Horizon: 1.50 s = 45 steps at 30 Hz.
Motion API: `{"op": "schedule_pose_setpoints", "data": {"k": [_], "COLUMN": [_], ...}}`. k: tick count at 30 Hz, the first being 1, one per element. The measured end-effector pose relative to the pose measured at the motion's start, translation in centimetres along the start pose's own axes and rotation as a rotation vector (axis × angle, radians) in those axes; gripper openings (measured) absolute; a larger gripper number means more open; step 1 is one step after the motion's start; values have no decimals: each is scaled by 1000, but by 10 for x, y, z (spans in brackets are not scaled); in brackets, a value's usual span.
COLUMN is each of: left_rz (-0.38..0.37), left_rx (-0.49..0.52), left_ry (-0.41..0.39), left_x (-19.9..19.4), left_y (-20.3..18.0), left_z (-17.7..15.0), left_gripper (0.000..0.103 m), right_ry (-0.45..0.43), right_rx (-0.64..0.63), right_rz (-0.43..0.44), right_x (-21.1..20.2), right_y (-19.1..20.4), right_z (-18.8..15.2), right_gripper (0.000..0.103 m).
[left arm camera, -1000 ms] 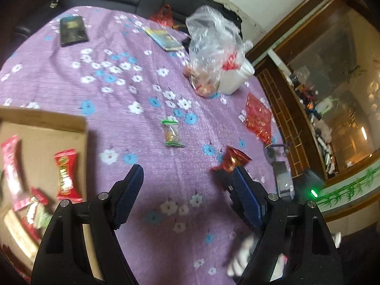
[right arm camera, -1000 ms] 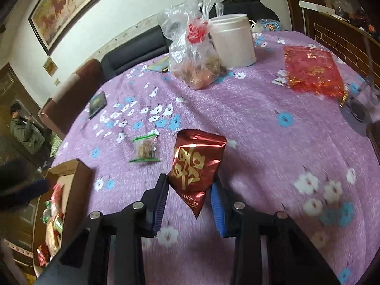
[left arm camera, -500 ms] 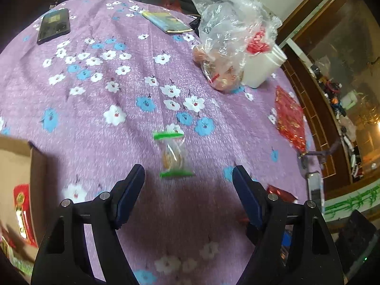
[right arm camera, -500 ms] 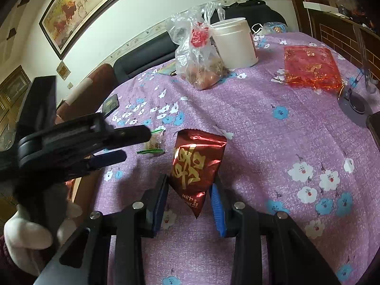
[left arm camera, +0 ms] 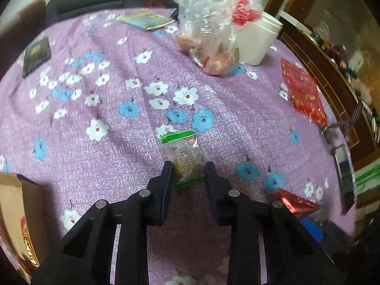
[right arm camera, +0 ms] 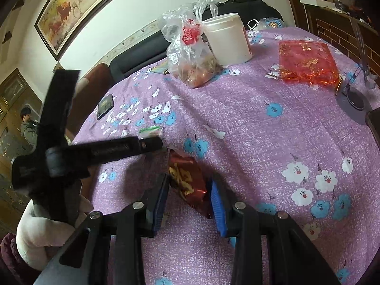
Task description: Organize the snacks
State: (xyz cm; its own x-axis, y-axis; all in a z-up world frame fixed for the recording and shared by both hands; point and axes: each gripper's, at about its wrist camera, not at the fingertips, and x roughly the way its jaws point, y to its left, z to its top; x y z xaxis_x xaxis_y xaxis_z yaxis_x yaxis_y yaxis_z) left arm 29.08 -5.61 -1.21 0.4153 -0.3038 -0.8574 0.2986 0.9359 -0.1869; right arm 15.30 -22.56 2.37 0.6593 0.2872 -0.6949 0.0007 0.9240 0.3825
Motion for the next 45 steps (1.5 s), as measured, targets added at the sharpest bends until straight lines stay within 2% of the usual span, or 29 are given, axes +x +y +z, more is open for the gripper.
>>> {"op": "schedule_pose_setpoints", "data": {"k": [4,12,18,21,24,26,28,29,31,34,35,36,37,39,41,42,43,45], "left_rz": [-5,-46,-101,-103,-157,-142,-131,-119,-91,-4,17,33,52,84,117,140,123,78], "left_rx": [-12,-25,-36,-48,-83,-104,-121,-133,-143,-115,-101,-88,-75,-34,24,61,88,74], "left_ry": [-9,-40,-70,-86,-86,-73,-41,-31,-19,-25,-18,-3,16,-9,-27,-36,-41,-38], "left_x": [-4,-26,-49,-59,-60,-54,-42,-37,-27,-15,-10,-4,3,5,8,9,8,3], "left_y": [2,5,7,9,14,15,13,13,10,2,0,-3,-5,-11,-18,-22,-24,-21], "left_z": [-2,-13,-23,-25,-19,-13,-7,-4,1,6,7,8,7,5,1,-2,-6,-10], "left_gripper": [24,24,24,24,24,24,36,38,39,41,44,55,61,65,65,57,37,35], "right_ry": [10,8,-11,-7,4,10,14,18,31,51,52,52,51,55,65,66,64,59], "right_rx": [-15,54,70,71,67,66,66,67,76,94,97,96,95,93,90,90,89,85], "right_rz": [-8,61,80,81,79,80,80,78,80,89,91,90,89,89,80,80,78,75], "right_x": [4,-2,-8,-7,-4,-3,-1,0,3,8,9,9,9,11,13,13,13,12], "right_y": [0,-13,-16,-15,-14,-13,-13,-13,-15,-18,-19,-19,-19,-18,-18,-18,-17,-17], "right_z": [-1,6,9,9,7,7,7,7,6,6,6,6,6,6,5,5,5,5], "right_gripper": [34,34,34,34,34,34,34,34,34,34,34,34,35,35,35,35,35,34]}}
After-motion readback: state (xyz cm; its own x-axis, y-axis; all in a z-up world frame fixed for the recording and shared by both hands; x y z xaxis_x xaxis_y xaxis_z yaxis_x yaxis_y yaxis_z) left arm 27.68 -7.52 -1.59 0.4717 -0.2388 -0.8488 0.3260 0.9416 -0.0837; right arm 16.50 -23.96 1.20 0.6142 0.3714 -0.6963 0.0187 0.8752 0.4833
